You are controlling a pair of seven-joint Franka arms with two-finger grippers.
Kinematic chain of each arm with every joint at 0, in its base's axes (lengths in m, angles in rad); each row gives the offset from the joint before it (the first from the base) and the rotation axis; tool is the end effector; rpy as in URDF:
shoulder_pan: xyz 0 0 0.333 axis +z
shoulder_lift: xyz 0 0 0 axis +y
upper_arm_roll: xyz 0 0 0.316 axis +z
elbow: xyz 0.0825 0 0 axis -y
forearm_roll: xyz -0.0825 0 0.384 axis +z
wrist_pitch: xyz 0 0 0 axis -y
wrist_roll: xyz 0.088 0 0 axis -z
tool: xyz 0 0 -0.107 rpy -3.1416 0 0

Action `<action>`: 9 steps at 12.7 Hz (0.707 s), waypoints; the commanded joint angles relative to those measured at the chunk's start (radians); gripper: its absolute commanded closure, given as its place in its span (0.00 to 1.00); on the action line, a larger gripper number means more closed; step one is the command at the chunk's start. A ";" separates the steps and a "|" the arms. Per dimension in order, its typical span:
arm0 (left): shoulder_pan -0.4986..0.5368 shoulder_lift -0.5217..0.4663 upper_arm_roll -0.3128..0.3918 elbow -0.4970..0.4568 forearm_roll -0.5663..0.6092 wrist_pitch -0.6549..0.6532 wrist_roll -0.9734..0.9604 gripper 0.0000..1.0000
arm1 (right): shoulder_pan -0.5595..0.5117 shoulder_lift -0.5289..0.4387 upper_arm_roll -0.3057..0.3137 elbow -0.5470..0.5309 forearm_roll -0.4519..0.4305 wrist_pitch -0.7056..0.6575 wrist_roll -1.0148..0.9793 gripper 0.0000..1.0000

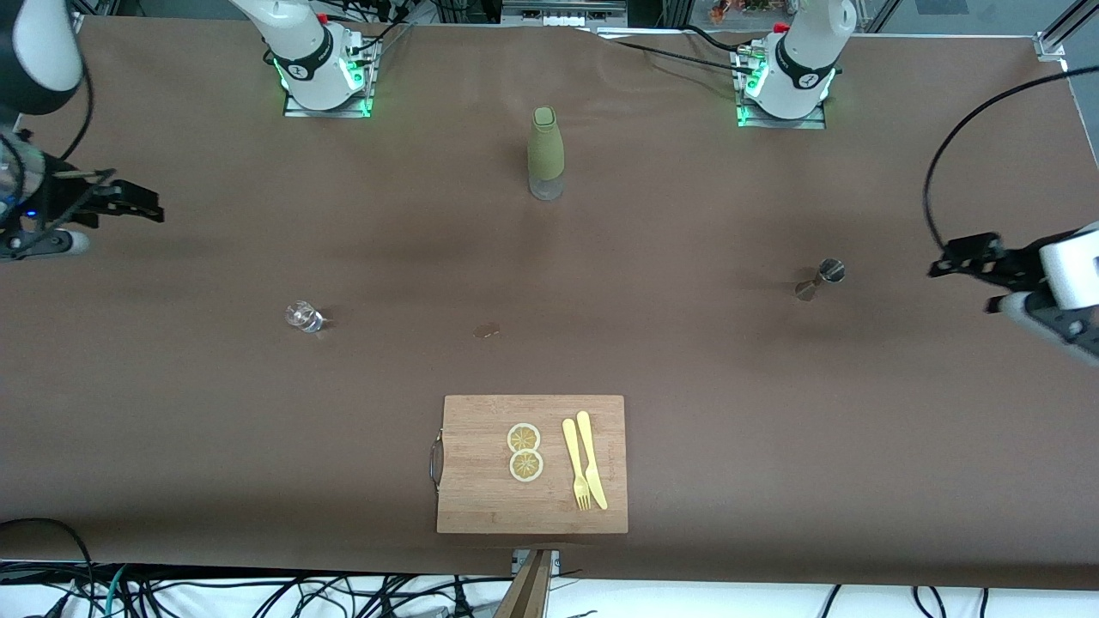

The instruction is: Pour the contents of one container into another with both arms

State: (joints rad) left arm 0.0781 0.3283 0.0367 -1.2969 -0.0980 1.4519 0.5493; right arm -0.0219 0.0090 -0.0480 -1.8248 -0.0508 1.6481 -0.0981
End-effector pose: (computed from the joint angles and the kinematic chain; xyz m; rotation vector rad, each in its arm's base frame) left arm 0.6336 0.0578 0.5470 2.9252 -0.6520 -0.2037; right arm 0.5427 -0.0430 0.5068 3.0924 0.0569 -0.2936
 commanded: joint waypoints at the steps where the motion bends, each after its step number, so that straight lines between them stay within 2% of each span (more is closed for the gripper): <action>1: -0.008 -0.083 -0.014 -0.008 0.058 -0.013 -0.214 0.00 | -0.001 -0.015 0.048 0.120 -0.017 -0.140 0.138 0.01; 2: -0.009 -0.092 -0.041 -0.007 0.055 -0.034 -0.318 0.00 | 0.000 -0.011 0.046 0.177 -0.011 -0.180 0.150 0.01; 3: -0.009 -0.094 -0.075 -0.004 0.058 -0.053 -0.381 0.00 | -0.001 -0.011 0.016 0.220 0.012 -0.194 0.127 0.01; 5: -0.015 -0.116 -0.103 -0.007 0.054 -0.090 -0.545 0.00 | 0.010 -0.012 -0.048 0.294 0.122 -0.217 0.121 0.01; 6: -0.014 -0.129 -0.118 -0.008 0.054 -0.102 -0.602 0.00 | 0.010 -0.012 -0.058 0.294 0.124 -0.182 0.123 0.00; 9: -0.015 -0.149 -0.121 -0.021 0.049 -0.101 -0.608 0.00 | 0.014 -0.021 -0.052 0.162 0.112 -0.073 0.121 0.01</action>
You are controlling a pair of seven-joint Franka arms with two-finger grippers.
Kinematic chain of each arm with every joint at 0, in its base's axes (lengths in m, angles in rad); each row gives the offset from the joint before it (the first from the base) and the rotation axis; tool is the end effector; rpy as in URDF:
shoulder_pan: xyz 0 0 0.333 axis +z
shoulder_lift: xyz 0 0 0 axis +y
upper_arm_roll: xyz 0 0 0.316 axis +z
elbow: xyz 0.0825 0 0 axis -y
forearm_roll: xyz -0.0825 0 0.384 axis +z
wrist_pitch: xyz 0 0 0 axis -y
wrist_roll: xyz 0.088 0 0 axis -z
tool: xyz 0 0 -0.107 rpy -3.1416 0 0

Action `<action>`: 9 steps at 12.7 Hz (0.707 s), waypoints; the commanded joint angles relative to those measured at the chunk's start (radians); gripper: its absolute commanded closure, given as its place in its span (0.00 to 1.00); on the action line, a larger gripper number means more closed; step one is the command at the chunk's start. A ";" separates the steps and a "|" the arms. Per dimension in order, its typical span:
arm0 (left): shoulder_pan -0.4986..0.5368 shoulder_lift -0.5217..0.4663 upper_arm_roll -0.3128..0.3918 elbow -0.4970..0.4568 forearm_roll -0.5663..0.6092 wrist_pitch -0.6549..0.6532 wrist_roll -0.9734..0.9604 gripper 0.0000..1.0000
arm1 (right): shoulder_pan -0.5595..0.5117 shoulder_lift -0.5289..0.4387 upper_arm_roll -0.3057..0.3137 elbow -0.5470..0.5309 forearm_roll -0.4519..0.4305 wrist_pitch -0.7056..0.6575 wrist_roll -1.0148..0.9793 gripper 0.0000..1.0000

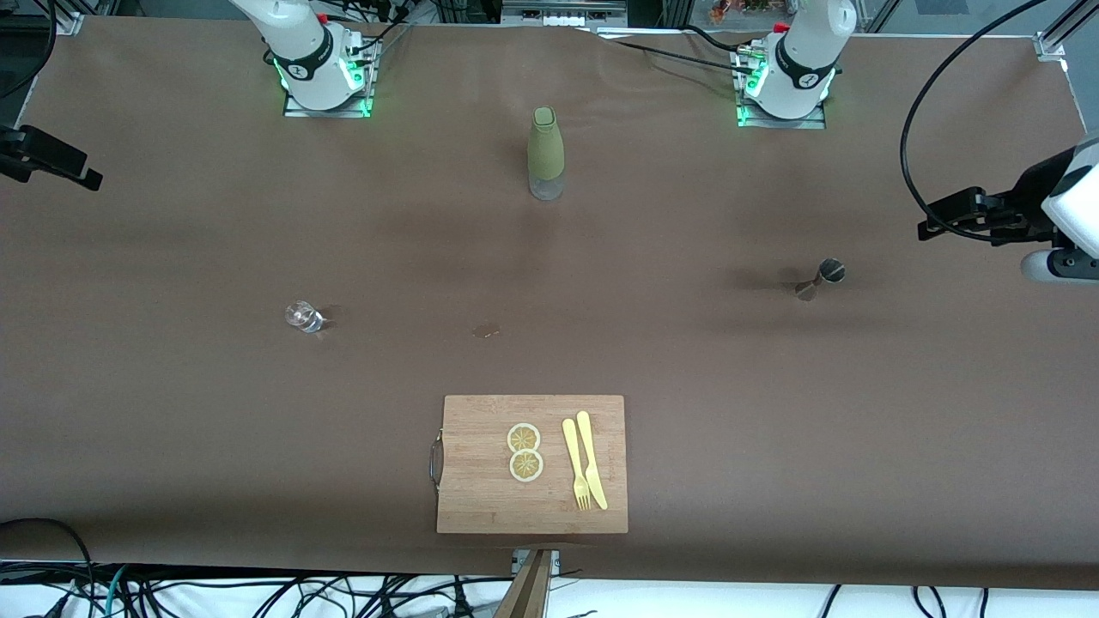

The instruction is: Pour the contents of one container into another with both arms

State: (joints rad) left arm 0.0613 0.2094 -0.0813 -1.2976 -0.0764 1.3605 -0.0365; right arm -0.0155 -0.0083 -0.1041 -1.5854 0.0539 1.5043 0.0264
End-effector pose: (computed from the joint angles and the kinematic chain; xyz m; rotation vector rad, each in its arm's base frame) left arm 0.5954 -0.0155 0.6139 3.0447 0.0100 -0.2261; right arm 0.5412 -0.0592 0.6168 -3.0736 0.2222 0.1082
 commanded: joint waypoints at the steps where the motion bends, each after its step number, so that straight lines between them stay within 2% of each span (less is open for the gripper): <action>1: -0.012 -0.031 -0.003 -0.023 0.027 -0.009 -0.020 0.00 | 0.009 -0.013 0.004 -0.094 -0.002 0.089 -0.015 0.01; 3: -0.031 -0.031 -0.006 -0.026 0.032 -0.009 -0.022 0.00 | 0.008 -0.015 0.026 -0.094 -0.055 0.091 -0.060 0.01; 9: -0.026 -0.031 -0.006 -0.026 0.030 -0.009 -0.019 0.00 | 0.005 -0.013 0.029 -0.088 -0.052 0.083 -0.063 0.00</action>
